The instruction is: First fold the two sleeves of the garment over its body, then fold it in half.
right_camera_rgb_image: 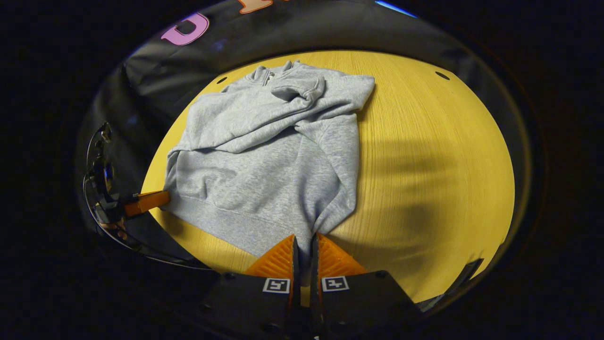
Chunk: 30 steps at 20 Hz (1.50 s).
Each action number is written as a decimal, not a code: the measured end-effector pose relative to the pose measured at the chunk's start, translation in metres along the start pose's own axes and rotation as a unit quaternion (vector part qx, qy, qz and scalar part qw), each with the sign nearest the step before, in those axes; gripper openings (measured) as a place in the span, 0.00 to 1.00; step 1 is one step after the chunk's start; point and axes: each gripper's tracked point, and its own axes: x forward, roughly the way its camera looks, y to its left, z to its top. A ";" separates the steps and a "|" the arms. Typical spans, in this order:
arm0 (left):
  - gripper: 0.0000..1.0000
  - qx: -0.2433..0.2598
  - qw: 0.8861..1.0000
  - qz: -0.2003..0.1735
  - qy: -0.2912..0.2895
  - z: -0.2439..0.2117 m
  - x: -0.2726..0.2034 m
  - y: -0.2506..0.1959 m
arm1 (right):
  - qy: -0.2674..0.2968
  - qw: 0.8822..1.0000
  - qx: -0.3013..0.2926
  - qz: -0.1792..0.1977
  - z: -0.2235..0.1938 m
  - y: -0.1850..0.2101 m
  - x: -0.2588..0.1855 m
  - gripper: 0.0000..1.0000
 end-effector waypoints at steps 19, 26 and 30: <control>0.00 -0.109 0.992 -0.030 -0.061 0.135 -0.027 0.000 | -0.116 0.956 0.224 0.146 0.154 0.015 -0.066 0.10; 0.00 -0.175 0.984 -0.021 -0.031 0.158 0.011 0.006 | -0.108 0.940 0.291 0.140 0.187 0.012 -0.023 0.10; 0.00 -0.199 0.980 -0.015 -0.008 0.158 0.031 0.010 | -0.095 0.931 0.325 0.136 0.199 0.009 -0.001 0.11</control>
